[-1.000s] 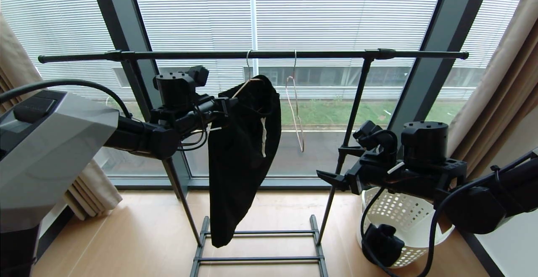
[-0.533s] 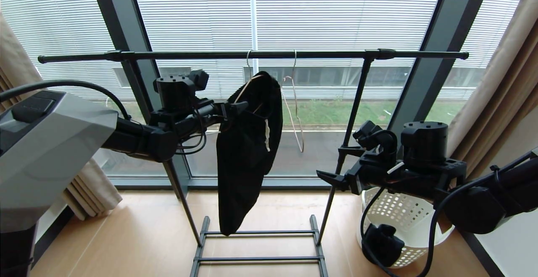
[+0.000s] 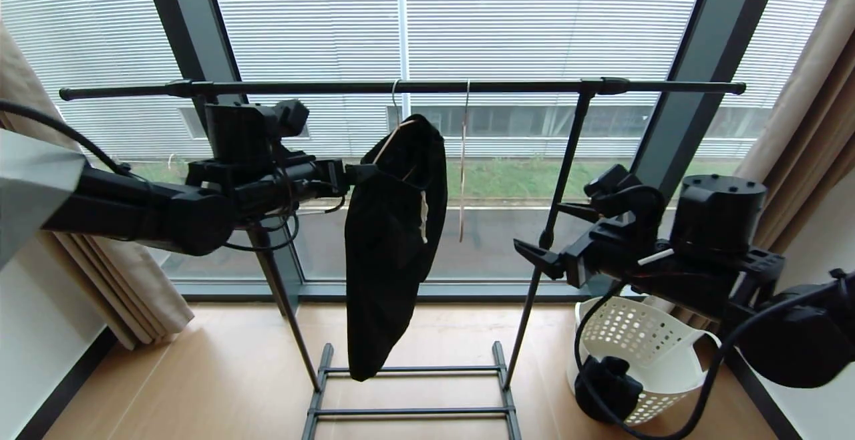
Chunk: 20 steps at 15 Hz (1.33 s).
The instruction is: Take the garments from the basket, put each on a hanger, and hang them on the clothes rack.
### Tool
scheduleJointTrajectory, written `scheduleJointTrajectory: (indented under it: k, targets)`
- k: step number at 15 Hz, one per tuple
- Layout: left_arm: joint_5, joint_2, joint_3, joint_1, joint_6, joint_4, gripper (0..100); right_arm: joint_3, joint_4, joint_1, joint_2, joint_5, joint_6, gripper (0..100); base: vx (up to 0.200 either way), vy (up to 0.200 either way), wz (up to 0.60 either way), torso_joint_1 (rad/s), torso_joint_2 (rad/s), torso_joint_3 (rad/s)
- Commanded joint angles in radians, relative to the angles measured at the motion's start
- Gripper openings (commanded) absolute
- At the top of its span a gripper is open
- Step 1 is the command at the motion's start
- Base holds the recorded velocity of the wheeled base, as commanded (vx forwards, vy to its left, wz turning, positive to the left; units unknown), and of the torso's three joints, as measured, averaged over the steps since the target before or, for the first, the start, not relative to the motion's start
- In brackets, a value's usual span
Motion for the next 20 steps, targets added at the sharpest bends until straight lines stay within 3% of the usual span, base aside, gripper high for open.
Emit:
scheduleJointTrajectory:
  k: [1, 3, 6, 8, 10, 11, 14, 16, 18, 20]
  targets:
    - [0.012, -0.314, 0.29, 0.04, 0.086, 0.047, 100, 0.12, -0.033, 0.073, -0.253, -0.094, -0.005, 100, 0.0, 0.0, 0.0, 0.0, 0.0, 0.0]
    - [0.012, -0.446, 0.491, 0.046, 0.144, 0.044, 100, 0.229, -0.009, 0.09, -0.325, -0.155, -0.003, 100, 0.0, 0.0, 0.0, 0.0, 0.0, 0.0]
    - [0.011, -0.567, 0.714, 0.048, 0.17, 0.038, 100, 0.43, -0.004, 0.112, -0.453, -0.306, -0.009, 100, 0.0, 0.0, 0.0, 0.0, 0.0, 0.0]
    - [0.002, -0.63, 0.813, 0.062, 0.178, 0.013, 100, 0.559, 0.033, 0.142, -0.565, -0.389, -0.024, 100, 0.0, 0.0, 0.0, 0.0, 0.0, 0.0]
    - [-0.006, -0.63, 0.884, 0.058, 0.18, -0.041, 100, 0.69, 0.125, 0.141, -0.634, -0.395, -0.021, 100, 0.0, 0.0, 0.0, 0.0, 0.0, 0.0]
    - [-0.006, -0.632, 0.921, 0.055, 0.181, -0.08, 100, 0.703, 0.172, 0.133, -0.666, -0.395, -0.014, 100, 0.0, 0.0, 0.0, 0.0, 0.0, 0.0]
    - [-0.005, -0.63, 1.097, 0.057, 0.198, -0.278, 100, 0.703, 0.559, 0.122, -0.942, -0.408, 0.006, 100, 0.0, 0.0, 0.0, 0.0, 0.0, 0.0]
    - [-0.005, -0.635, 1.201, 0.057, 0.198, -0.363, 100, 0.703, 0.728, 0.122, -1.068, -0.404, -0.024, 100, 0.0, 0.0, 0.0, 0.0, 0.0, 0.0]
    - [-0.005, -0.635, 1.275, 0.057, 0.198, -0.433, 100, 0.703, 0.832, 0.122, -1.163, -0.408, -0.028, 100, 0.0, 0.0, 0.0, 0.0, 0.0, 0.0]
    - [-0.003, -0.638, 1.28, 0.055, 0.198, -0.445, 100, 0.703, 0.835, 0.119, -1.203, -0.41, -0.026, 100, 0.0, 0.0, 0.0, 0.0, 0.0, 0.0]
